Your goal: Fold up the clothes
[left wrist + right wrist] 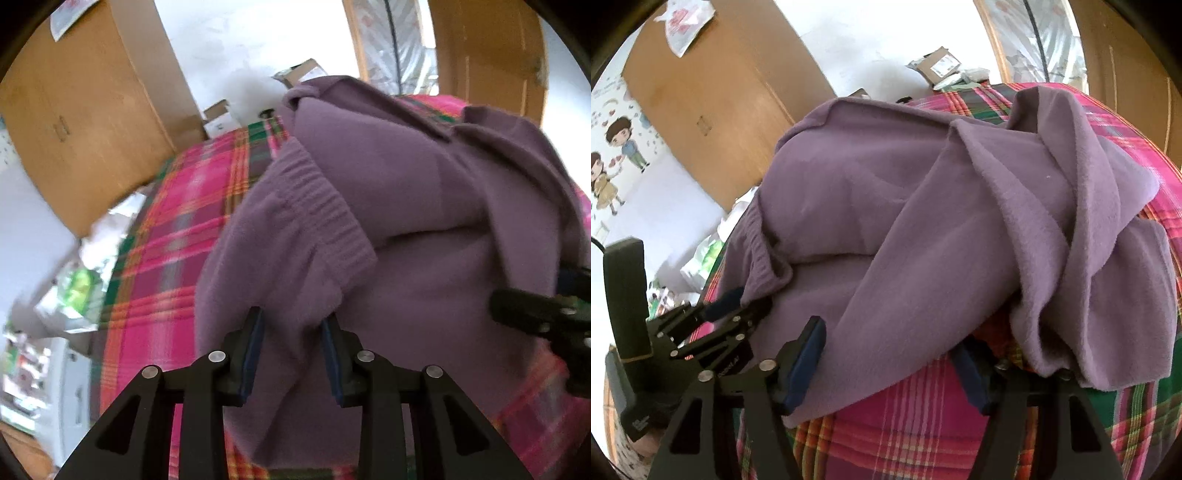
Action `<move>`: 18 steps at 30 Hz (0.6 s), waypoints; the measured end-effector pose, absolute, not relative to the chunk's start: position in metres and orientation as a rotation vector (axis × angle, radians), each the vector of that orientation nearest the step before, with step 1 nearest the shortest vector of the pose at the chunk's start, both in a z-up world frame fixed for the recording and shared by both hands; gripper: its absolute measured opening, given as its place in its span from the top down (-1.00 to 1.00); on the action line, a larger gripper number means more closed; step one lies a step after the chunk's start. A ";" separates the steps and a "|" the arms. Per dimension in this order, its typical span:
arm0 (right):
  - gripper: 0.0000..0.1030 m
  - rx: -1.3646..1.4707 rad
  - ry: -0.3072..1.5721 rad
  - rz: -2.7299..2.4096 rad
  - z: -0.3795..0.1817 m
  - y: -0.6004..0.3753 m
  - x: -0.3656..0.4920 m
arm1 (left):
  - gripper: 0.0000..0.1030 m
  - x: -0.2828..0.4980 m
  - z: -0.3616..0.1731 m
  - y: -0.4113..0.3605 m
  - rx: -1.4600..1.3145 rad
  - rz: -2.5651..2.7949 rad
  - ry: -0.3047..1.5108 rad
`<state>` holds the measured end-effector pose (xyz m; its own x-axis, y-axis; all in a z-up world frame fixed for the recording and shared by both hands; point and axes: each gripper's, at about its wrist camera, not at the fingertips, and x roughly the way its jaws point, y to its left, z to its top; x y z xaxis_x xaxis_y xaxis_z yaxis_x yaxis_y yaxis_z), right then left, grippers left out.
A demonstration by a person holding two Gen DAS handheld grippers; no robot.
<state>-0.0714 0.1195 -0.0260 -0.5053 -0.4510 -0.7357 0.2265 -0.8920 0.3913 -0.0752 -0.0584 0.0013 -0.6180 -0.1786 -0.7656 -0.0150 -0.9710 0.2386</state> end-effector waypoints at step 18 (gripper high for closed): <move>0.81 1.110 -0.347 -2.512 0.011 0.158 -0.040 | 0.91 -0.053 0.043 -0.133 1.148 -2.759 0.338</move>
<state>-0.0403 0.1582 0.0106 -0.6204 -0.4286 -0.6568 0.2342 -0.9005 0.3664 -0.0529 -0.1325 0.0426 -0.7010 -0.0372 -0.7122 0.2078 -0.9659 -0.1541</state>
